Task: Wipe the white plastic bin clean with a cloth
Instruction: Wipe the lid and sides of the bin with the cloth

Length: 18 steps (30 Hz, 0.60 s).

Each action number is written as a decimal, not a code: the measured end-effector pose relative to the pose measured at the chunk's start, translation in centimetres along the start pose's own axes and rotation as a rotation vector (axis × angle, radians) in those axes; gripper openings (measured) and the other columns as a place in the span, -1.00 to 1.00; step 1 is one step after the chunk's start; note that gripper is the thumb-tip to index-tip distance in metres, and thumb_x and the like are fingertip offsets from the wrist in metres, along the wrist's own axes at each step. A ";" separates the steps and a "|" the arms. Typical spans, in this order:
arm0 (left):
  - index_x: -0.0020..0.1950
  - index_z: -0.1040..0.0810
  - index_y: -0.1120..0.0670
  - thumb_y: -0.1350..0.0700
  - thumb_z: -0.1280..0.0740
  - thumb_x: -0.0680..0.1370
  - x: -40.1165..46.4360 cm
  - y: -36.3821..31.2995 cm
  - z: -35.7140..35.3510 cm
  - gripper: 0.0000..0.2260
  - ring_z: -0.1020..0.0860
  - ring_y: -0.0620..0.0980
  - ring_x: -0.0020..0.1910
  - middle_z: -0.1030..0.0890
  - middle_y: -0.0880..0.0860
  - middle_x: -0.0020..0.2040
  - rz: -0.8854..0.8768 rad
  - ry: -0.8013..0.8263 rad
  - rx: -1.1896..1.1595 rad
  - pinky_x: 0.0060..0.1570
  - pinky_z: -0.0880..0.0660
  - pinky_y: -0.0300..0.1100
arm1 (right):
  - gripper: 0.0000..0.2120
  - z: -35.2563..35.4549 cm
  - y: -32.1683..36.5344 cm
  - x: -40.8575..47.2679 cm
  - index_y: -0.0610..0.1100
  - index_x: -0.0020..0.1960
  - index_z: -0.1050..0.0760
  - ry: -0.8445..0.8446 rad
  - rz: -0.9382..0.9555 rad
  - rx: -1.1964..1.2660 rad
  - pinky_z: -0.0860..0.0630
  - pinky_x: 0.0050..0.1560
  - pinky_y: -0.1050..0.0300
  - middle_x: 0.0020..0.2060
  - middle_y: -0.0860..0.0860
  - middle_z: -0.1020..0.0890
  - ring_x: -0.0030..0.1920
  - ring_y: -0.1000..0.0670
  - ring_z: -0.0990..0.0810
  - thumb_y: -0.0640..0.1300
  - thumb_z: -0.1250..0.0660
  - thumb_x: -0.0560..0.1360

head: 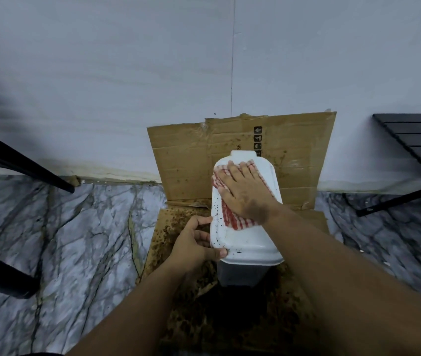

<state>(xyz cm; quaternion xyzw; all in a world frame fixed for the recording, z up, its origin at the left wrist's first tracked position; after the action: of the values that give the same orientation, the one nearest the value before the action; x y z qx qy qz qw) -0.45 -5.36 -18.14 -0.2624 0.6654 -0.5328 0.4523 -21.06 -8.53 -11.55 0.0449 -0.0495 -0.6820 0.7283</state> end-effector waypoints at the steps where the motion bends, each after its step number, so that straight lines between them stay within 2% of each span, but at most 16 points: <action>1: 0.29 -0.50 0.02 0.14 -0.74 0.05 0.0 0.0 0.0 -0.15 -0.65 0.32 0.00 -0.64 0.35 -0.01 -0.001 0.002 0.001 -0.03 -0.63 0.30 | -0.42 -0.1 -0.4 -1.1 0.10 0.61 0.20 0.005 0.007 -0.002 0.26 0.57 -0.13 0.61 -0.07 0.11 0.60 -0.18 0.17 0.21 0.17 0.65; 6: 0.30 -0.51 -0.01 0.15 -0.72 0.06 0.0 0.2 -0.2 -0.15 -0.66 0.23 -0.02 -0.62 0.35 0.01 0.003 0.008 -0.030 0.00 -0.64 0.25 | -0.38 0.4 -4.7 -2.5 0.12 0.60 0.27 0.048 -0.124 -0.002 0.30 0.54 -0.15 0.60 -0.05 0.18 0.58 -0.20 0.23 0.29 0.21 0.62; 12: 0.29 -0.52 0.00 0.25 -0.69 0.11 0.1 0.3 -0.2 -0.21 -0.66 0.21 -0.05 -0.62 0.34 0.01 0.002 -0.006 -0.073 0.00 -0.64 0.22 | -0.37 1.1 -5.7 4.3 0.06 0.61 0.22 0.059 -0.331 0.044 0.21 0.55 -0.25 0.61 -0.14 0.11 0.56 -0.33 0.19 0.25 0.12 0.64; 14: 0.29 -0.51 0.02 0.33 -0.68 0.15 0.2 0.2 0.0 -0.24 -0.67 0.20 -0.07 -0.63 0.31 -0.03 0.002 -0.015 -0.073 0.00 -0.65 0.22 | -0.37 1.1 -4.3 6.1 0.04 0.62 0.21 0.054 -0.306 -0.019 0.19 0.55 -0.28 0.60 -0.16 0.09 0.57 -0.33 0.16 0.24 0.14 0.64; 18: 0.29 -0.49 0.06 0.41 -0.64 0.22 0.0 0.2 0.1 -0.28 -0.66 0.17 -0.10 -0.64 0.21 -0.12 -0.008 -0.010 -0.053 0.02 -0.64 0.25 | -0.40 0.5 -0.8 5.0 0.04 0.62 0.17 0.033 -0.109 -0.083 0.18 0.55 -0.27 0.61 -0.14 0.07 0.58 -0.28 0.13 0.22 0.19 0.63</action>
<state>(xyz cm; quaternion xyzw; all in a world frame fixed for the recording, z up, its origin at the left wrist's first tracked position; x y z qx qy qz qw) -0.31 -5.41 -18.29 -0.2795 0.6761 -0.5154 0.4463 -21.63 -13.55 -11.15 0.0286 -0.0065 -0.7211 0.6922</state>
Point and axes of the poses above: each hand's wrist, its own x-axis towards the middle knuckle, its own z-axis out of the back of the hand, y = z × x, the point moved 1 cm from there along x, towards the middle knuckle
